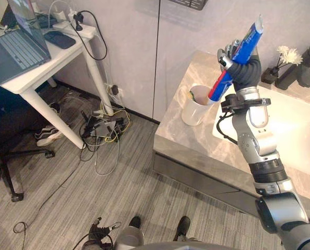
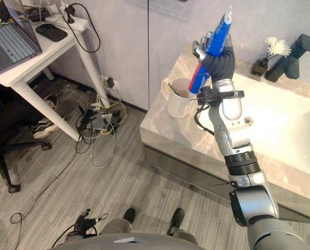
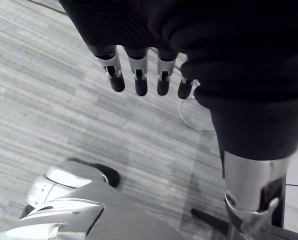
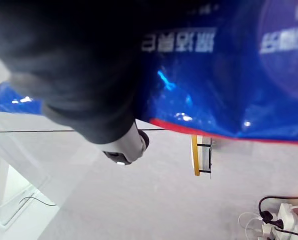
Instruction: Organize washtable
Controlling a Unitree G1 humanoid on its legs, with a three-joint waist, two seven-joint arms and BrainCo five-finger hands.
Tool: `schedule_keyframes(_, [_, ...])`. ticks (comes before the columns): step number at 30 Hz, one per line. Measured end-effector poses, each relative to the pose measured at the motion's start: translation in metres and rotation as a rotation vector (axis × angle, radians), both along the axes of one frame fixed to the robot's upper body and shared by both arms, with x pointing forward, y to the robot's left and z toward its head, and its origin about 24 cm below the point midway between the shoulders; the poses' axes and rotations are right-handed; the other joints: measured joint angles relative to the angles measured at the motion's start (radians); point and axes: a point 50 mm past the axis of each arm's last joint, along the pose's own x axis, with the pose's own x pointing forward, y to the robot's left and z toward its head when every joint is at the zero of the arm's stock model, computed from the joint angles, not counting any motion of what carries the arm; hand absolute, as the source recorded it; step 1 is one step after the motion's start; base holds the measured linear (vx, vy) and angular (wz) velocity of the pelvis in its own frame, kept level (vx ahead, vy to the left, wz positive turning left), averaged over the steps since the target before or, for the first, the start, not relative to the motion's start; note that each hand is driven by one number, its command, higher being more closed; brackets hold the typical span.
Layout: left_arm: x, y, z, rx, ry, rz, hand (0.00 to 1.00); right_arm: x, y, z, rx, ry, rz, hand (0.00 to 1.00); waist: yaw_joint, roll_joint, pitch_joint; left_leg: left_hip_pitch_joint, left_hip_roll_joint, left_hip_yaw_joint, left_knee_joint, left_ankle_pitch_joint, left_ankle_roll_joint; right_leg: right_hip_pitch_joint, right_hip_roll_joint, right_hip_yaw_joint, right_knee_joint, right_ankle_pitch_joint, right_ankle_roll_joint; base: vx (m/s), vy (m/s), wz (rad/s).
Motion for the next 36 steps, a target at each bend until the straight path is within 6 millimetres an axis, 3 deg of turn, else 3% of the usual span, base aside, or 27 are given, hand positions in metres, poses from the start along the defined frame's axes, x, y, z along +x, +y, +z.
schedule_keyframes(16, [0.002, 0.001, 0.001, 0.004, -0.006, -0.002, 0.00, 0.001, 0.006, -0.004, -0.009, 0.017, 0.020, 1.00, 0.000, -0.019, 0.009, -0.014, 0.000, 0.000, 0.010, 0.000, 0.000, -0.012, 0.000, 0.000, 0.000, 0.000, 0.000, 0.00, 0.000, 0.00])
schedule_keyframes(35, [0.002, 0.003, 0.001, 0.005, -0.007, 0.002, 0.00, 0.010, 0.007, -0.031, -0.064, 0.142, 0.038, 1.00, 0.001, -0.028, 0.008, -0.015, 0.002, 0.000, 0.011, 0.001, -0.002, -0.014, -0.002, 0.000, 0.000, 0.001, 0.000, 0.00, 0.000, 0.00])
schedule_keyframes(36, [0.002, 0.003, 0.001, 0.005, -0.007, 0.002, 0.00, 0.009, 0.007, -0.033, -0.065, 0.150, 0.037, 0.00, 0.000, -0.029, 0.008, -0.015, 0.002, 0.000, 0.011, 0.001, -0.002, -0.014, -0.002, 0.000, 0.000, 0.001, 0.000, 0.00, 0.000, 0.00])
